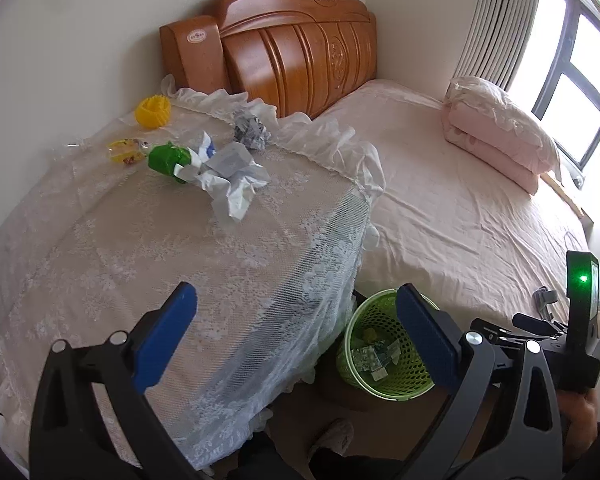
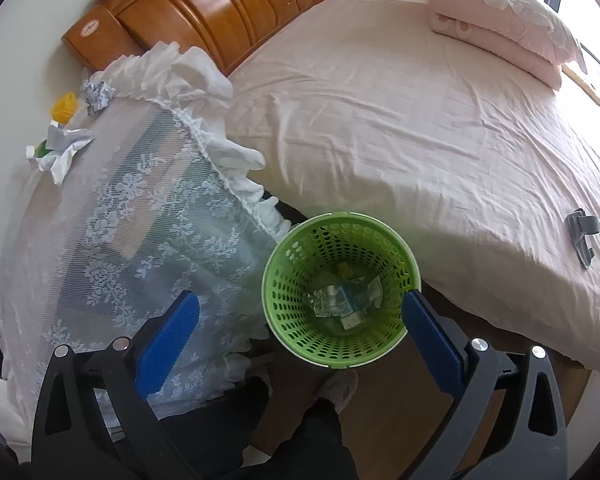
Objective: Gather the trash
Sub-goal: 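Drop the blister pack and red wrapper into the green wastebasket, opening both grippers, then grasp the crumpled white-blue paper with the right gripper while the left gripper grasps the green snack bag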
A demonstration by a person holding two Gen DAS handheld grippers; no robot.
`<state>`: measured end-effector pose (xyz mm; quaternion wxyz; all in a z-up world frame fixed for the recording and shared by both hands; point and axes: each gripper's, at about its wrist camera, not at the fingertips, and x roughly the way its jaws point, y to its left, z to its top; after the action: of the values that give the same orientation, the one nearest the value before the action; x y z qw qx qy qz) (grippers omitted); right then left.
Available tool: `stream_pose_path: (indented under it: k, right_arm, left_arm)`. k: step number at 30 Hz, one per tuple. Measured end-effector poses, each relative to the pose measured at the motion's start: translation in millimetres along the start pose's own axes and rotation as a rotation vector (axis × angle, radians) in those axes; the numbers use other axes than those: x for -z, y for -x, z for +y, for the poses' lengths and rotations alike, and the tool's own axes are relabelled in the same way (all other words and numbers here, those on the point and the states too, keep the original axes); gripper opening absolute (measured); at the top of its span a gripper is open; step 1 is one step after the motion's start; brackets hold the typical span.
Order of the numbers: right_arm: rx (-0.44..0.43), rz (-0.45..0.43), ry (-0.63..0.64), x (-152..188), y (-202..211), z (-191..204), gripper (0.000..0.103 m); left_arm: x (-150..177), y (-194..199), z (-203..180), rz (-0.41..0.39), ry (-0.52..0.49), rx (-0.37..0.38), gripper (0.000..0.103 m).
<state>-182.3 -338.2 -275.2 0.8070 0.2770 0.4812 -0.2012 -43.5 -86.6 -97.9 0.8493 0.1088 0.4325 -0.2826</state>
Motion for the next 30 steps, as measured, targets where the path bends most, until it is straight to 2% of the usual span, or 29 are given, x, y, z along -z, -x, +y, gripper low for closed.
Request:
stream_pose_path:
  k: [13, 19, 27, 30]
  right_arm:
    - [-0.03, 0.008, 0.111, -13, -6, 55, 0.1]
    - [-0.106, -0.004, 0.208, -24, -4, 101, 0.1]
    - [-0.256, -0.114, 0.525, -66, 4, 218, 0.1]
    - [-0.268, -0.183, 0.683, -79, 6, 263, 0.1]
  left_arm:
    - [-2, -4, 45, 0.012, 0.078, -0.037, 0.095]
    - [0, 2, 77, 0.009, 0.128, -0.079, 0.095]
    - [1, 6, 129, 0.016, 0.203, -0.136, 0.095]
    - [1, 4, 146, 0.025, 0.225, -0.147, 0.095]
